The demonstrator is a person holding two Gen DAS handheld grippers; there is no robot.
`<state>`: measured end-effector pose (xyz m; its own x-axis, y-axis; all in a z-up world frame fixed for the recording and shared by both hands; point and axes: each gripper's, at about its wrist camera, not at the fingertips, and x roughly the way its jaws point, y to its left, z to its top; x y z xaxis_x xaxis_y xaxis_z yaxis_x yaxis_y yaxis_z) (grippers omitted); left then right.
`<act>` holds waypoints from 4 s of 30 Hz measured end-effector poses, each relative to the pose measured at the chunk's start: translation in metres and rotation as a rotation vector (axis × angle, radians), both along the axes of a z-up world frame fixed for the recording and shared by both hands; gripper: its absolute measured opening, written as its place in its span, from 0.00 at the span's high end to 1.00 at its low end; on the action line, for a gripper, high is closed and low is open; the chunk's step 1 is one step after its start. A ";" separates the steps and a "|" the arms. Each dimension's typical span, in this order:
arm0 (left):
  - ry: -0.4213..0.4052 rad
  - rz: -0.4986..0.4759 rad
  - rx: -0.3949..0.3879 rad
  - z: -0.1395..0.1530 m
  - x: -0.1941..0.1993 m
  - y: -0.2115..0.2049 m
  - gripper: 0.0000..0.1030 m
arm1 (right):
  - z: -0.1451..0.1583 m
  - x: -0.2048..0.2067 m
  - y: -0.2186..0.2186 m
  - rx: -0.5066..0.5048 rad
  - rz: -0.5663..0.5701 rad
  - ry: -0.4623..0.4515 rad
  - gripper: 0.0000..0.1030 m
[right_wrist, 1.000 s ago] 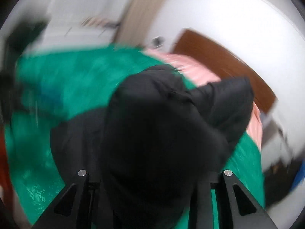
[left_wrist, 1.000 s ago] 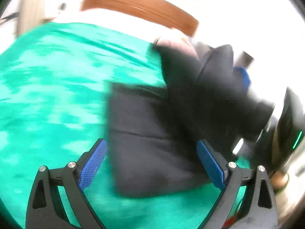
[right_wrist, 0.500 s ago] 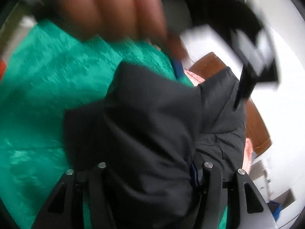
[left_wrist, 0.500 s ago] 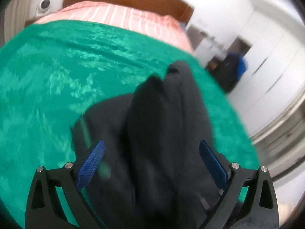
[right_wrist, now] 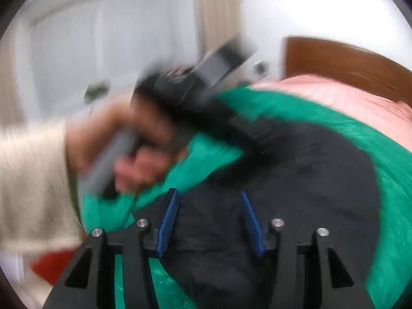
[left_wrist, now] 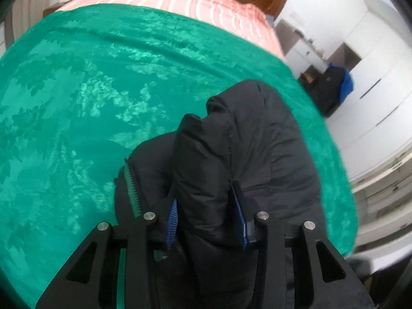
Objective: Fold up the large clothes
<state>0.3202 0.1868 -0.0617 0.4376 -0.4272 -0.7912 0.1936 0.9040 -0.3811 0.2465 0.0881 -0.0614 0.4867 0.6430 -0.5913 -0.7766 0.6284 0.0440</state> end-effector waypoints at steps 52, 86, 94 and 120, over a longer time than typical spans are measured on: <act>-0.059 0.123 -0.117 -0.002 -0.062 0.029 0.06 | -0.019 -0.128 -0.044 -0.019 -0.191 -0.048 0.01; 0.225 -0.108 -0.139 -0.124 -0.032 0.018 0.00 | -0.125 0.106 -0.194 0.531 -0.284 0.820 0.00; 0.106 -0.006 -0.165 -0.110 -0.051 0.007 0.18 | -0.073 0.088 -0.144 0.245 -0.212 0.347 0.15; -0.284 0.243 0.097 0.012 -0.037 -0.041 0.01 | 0.002 0.086 -0.210 0.059 -0.579 0.010 0.00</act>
<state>0.2830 0.1459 -0.0495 0.7243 -0.2134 -0.6556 0.0546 0.9656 -0.2540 0.3326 -0.1220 -0.0596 0.7633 0.3054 -0.5693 -0.3061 0.9470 0.0975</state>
